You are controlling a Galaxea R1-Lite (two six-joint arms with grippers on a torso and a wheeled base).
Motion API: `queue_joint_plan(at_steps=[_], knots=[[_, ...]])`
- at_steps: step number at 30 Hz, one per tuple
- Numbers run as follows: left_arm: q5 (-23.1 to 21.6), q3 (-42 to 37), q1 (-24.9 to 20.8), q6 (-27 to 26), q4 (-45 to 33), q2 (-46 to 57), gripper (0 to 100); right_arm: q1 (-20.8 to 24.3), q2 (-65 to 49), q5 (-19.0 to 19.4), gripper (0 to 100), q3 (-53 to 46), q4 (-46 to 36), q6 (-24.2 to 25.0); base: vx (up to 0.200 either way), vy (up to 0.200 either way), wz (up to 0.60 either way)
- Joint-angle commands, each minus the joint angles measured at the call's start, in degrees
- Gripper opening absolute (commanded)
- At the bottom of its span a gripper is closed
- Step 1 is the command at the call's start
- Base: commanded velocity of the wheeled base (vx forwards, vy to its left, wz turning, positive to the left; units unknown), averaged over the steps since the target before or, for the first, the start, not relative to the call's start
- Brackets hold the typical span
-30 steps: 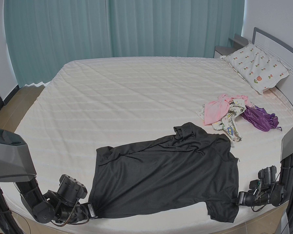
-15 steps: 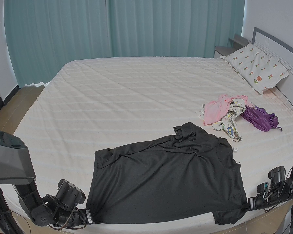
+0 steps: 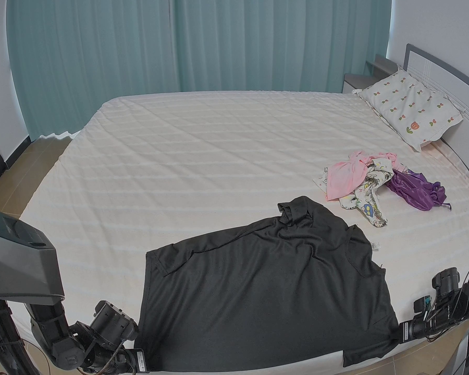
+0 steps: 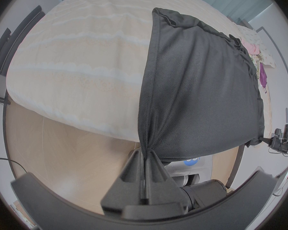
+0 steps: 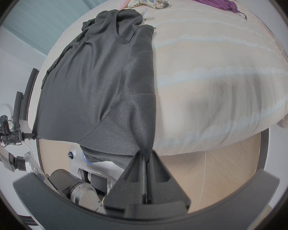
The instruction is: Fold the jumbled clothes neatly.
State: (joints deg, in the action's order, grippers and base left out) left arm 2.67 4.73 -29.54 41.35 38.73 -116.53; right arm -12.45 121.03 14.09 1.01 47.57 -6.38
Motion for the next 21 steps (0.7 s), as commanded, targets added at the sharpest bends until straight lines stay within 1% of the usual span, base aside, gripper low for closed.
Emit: queue_joint_plan(at_steps=[1,2,10,12,13,15,17,18,19,21], knots=[[0.05,-0.77,-0.61,-0.04,0.03,-1.07,0,0.05,0.09,-0.12,0,-1.01,-1.16,-0.22,0.0,0.0,0.0],[0.05,-0.86,-0.61,-0.04,0.03,-1.07,100,0.05,0.09,-0.12,100,-1.01,-1.16,-0.22,0.0,0.0,0.0],[0.32,-0.16,0.01,0.05,0.38,0.16,100,0.23,-2.11,0.59,100,-0.92,0.68,0.66,0.0,0.0,0.0],[0.67,0.1,0.71,-0.04,0.47,2.8,100,0.05,-3.78,1.11,100,-0.84,2.71,2.51,0.0,0.0,0.0],[0.67,0.1,0.8,-0.04,0.47,3.06,100,0.05,-3.87,1.11,100,-0.84,2.88,2.6,0.0,0.0,0.0],[0.67,1.16,2.82,-0.13,0.38,7.19,100,0.05,-6.33,1.38,100,-0.84,6.49,7.61,0.0,0.0,0.0],[0.58,1.95,4.84,-0.39,0.12,10.62,100,0.41,-7.91,2.34,100,-0.57,8.86,11.03,0.0,0.0,0.0],[0.58,2.04,5.02,-0.39,0.12,10.8,100,0.41,-8.09,2.61,100,-0.48,9.21,11.39,0.0,0.0,0.0],[0.14,2.65,6.16,-0.83,0.12,12.82,100,0.49,-9.32,3.57,100,-0.13,10.88,13.41,0.0,0.0,0.0],[0.05,3.62,6.95,-0.83,0.12,14.05,100,0.76,-10.55,4.1,100,0.57,12.2,15.87,0.0,0.0,0.0]])
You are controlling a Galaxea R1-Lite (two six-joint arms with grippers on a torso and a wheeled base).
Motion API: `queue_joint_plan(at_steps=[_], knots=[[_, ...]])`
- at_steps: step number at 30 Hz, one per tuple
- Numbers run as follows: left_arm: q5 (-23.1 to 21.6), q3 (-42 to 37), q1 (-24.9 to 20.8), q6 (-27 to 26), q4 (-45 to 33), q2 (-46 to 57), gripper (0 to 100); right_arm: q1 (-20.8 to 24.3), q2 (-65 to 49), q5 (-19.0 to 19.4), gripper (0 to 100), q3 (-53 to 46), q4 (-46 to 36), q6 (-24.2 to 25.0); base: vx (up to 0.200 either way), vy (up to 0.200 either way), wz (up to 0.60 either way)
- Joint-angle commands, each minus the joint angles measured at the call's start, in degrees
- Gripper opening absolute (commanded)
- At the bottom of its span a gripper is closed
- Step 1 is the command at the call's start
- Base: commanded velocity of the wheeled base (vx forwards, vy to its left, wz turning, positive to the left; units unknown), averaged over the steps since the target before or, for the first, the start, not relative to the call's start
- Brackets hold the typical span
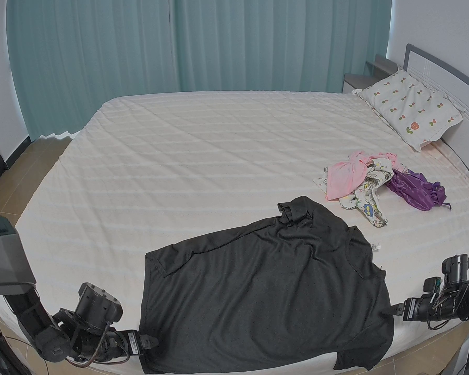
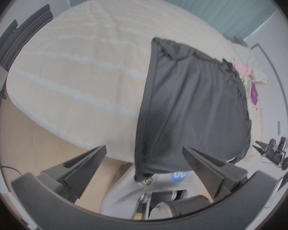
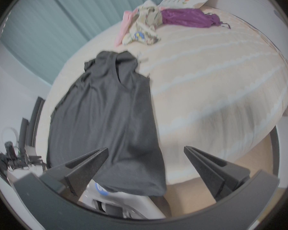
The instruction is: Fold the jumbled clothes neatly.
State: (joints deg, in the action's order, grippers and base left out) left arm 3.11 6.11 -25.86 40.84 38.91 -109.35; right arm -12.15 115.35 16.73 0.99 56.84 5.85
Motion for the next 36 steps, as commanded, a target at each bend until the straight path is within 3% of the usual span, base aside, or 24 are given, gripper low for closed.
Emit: queue_joint_plan(at_steps=[1,6,10,22,30,36], knots=[[-0.38,2.59,3.36,-0.15,-0.06,7.04,100,0.64,-5.48,1.47,100,0.95,3.36,4.96,0.0,0.0,0.0],[-0.65,4.09,3.88,1.35,-0.06,5.55,100,1.08,-8.47,1.29,100,3.58,3.54,12.34,0.0,0.0,0.0],[-0.74,4.97,3.71,3.99,-0.06,4.5,100,1.34,-8.82,1.2,100,4.02,3.98,13.22,0.0,0.0,0.0],[-1.7,5.41,3.27,4.34,0.02,4.14,100,3.28,-10.85,1.38,100,4.99,3.98,16.3,0.0,-0.2,0.0],[-1.53,8.57,4.15,8.03,0.2,4.41,100,7.06,-11.46,1.38,100,5.96,3.98,22.45,0.0,0.0,0.0],[-0.03,14.63,7.31,9.7,-0.15,3.79,100,10.66,-11.46,1.12,100,5.78,3.98,25.17,0.0,0.0,0.0]])
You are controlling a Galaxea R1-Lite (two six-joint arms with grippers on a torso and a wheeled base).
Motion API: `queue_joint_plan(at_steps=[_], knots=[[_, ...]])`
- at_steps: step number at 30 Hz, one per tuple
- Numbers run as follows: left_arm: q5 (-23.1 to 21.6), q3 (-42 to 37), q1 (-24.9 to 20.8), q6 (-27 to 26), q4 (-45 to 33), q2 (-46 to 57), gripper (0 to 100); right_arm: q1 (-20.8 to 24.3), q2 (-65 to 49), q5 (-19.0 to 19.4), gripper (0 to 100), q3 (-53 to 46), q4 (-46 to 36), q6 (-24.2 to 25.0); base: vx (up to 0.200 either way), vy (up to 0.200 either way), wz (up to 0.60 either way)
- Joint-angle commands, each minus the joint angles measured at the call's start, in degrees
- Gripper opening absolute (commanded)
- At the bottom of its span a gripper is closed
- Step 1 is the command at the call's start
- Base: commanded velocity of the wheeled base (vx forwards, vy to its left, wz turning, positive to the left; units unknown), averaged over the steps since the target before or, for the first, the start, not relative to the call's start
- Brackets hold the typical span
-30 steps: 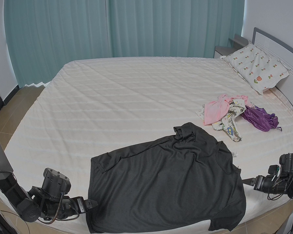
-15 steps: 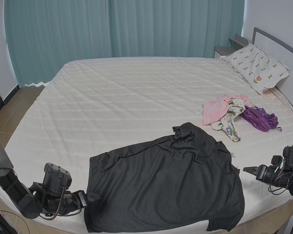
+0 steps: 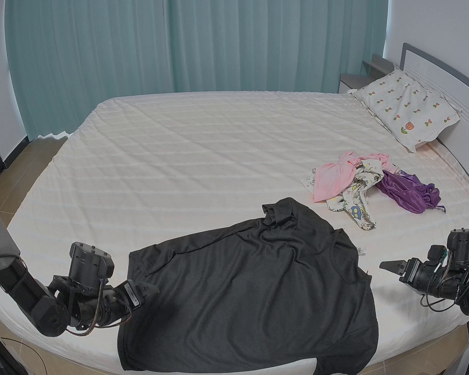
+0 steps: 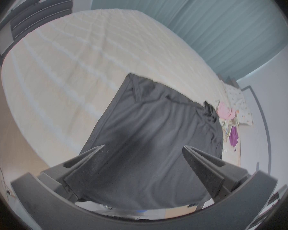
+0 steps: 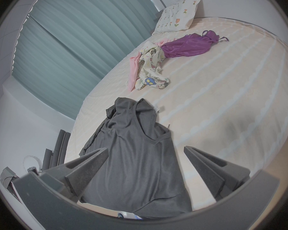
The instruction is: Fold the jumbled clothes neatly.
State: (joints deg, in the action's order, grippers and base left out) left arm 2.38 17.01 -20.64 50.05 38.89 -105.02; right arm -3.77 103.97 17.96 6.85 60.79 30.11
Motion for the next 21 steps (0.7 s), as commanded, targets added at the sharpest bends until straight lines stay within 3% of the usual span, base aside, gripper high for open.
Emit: queue_joint_plan(at_steps=[1,5,11,21], knots=[[0.79,5.58,3.06,0.48,-0.13,-2.03,100,2.54,0.0,-0.2,100,-0.26,0.03,1.0,0.0,0.0,0.0],[1.58,11.12,4.82,0.39,-0.22,-8.01,100,2.98,0.44,-0.11,100,-0.35,0.03,1.09,0.0,0.0,0.0],[6.5,19.47,4.91,0.39,-0.13,-18.55,100,2.98,0.44,-0.11,100,-0.44,0.03,1.09,0.0,0.0,0.0],[6.68,25.71,4.91,0.48,-0.39,-23.83,100,2.98,0.44,-0.11,100,-0.44,0.03,1.09,0.0,0.0,0.0]])
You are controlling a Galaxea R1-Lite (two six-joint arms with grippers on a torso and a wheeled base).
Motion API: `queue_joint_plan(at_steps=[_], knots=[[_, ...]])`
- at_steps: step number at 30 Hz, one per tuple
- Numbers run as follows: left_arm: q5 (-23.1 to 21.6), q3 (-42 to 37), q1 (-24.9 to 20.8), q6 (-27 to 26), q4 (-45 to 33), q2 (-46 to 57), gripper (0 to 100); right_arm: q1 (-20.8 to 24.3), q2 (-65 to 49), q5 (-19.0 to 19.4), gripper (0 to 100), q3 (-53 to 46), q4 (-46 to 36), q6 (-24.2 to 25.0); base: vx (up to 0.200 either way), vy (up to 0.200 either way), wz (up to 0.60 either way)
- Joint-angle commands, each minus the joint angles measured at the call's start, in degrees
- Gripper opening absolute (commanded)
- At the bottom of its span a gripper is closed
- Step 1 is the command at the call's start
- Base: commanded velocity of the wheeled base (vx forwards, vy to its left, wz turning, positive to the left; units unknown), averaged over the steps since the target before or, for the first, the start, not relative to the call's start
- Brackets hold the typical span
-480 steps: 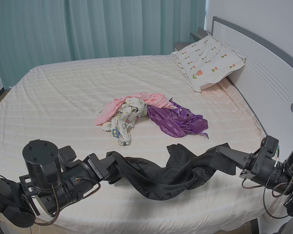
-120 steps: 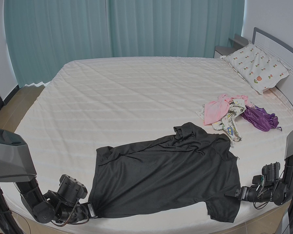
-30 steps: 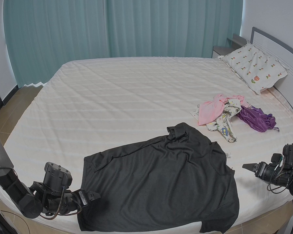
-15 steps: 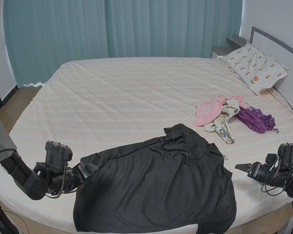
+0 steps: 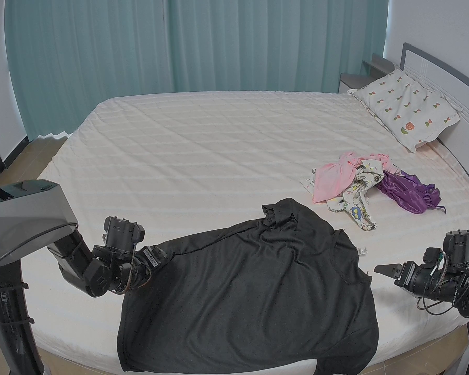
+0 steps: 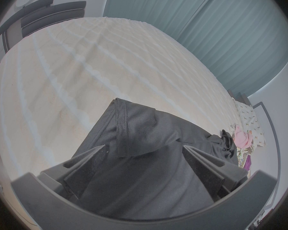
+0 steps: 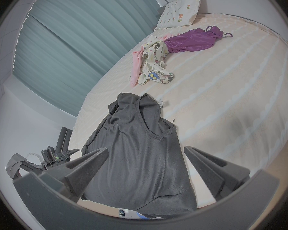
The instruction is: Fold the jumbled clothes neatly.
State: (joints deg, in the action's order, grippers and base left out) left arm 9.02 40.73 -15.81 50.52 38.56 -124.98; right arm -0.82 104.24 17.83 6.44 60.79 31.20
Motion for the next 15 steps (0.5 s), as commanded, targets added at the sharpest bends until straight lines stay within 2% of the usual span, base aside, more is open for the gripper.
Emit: queue_joint_plan(at_steps=[1,2,3,11,15], knots=[[0.12,2.6,0.17,-0.07,-0.15,-4.4,100,0.03,0.08,0.01,100,-0.02,0.03,0.01,0.0,0.0,0.0],[0.12,3.39,0.17,-0.07,-0.33,-5.01,100,0.03,0.08,0.01,100,-0.02,0.03,0.01,0.0,0.0,0.0],[0.3,4.18,0.43,-0.07,-0.68,-5.63,0,0.03,0.08,0.01,100,-0.02,0.03,0.01,0.0,0.0,0.0],[1.35,9.63,3.15,0.2,-2.52,-6.33,0,0.03,0.08,0.01,100,-0.11,0.03,-0.08,0.0,0.0,0.0],[1.44,13.94,6.14,1.07,-2.52,-5.8,0,0.03,0.08,0.01,100,-0.2,0.03,-0.08,0.0,0.0,0.0]])
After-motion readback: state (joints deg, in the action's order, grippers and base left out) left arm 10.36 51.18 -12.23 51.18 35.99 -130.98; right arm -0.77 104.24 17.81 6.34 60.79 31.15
